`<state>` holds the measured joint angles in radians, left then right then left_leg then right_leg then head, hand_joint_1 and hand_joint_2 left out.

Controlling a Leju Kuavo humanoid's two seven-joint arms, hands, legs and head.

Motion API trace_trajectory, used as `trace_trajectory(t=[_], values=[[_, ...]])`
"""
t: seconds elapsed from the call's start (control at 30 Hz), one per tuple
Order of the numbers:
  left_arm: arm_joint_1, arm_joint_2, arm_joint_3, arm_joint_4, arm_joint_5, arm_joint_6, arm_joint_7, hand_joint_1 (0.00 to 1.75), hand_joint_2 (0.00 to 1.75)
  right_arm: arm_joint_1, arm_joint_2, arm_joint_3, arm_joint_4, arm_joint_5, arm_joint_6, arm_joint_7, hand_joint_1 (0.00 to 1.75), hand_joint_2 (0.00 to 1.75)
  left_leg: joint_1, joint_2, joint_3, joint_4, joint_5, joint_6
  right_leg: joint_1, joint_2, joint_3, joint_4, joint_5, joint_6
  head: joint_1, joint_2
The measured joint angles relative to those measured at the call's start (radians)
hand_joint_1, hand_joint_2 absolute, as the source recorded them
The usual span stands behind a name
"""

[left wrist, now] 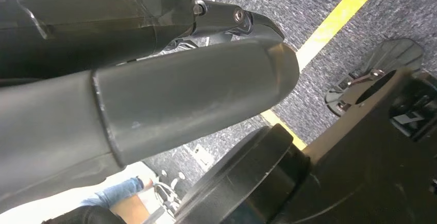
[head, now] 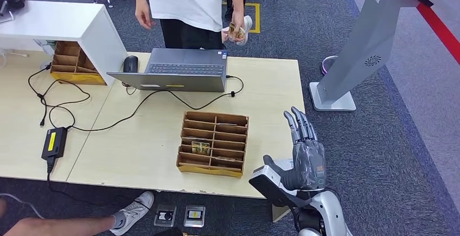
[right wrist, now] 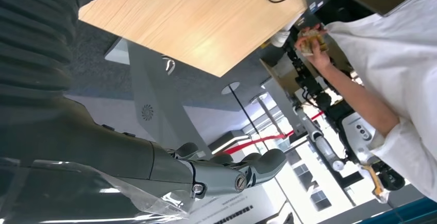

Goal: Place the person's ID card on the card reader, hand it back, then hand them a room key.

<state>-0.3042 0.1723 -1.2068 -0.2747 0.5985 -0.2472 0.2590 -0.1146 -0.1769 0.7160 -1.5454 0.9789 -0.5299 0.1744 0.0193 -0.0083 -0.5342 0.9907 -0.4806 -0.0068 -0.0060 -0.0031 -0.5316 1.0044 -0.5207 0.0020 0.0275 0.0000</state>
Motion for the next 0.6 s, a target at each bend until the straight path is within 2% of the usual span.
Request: trace_trajectory(t=[0.37, 0.6], values=[[0.007, -0.002, 0.036, 0.0, -0.007, 0.003, -0.006, 0.0, 0.0, -0.004, 0.042, 0.07, 0.001, -0.063, 0.027, -0.076, 0.0, 1.75, 0.0, 0.0, 0.0, 0.0, 0.0, 0.0, 0.0, 0.0, 0.0, 0.0, 0.0, 0.0, 0.0, 0.0], [0.008, -0.002, 0.046, 0.0, -0.024, 0.003, -0.007, 0.0, 0.0, -0.012, 0.066, 0.108, 0.007, -0.082, 0.043, -0.091, 0.0, 1.75, 0.0, 0.0, 0.0, 0.0, 0.0, 0.0, 0.0, 0.0, 0.0, 0.0, 0.0, 0.0, 0.0, 0.0]])
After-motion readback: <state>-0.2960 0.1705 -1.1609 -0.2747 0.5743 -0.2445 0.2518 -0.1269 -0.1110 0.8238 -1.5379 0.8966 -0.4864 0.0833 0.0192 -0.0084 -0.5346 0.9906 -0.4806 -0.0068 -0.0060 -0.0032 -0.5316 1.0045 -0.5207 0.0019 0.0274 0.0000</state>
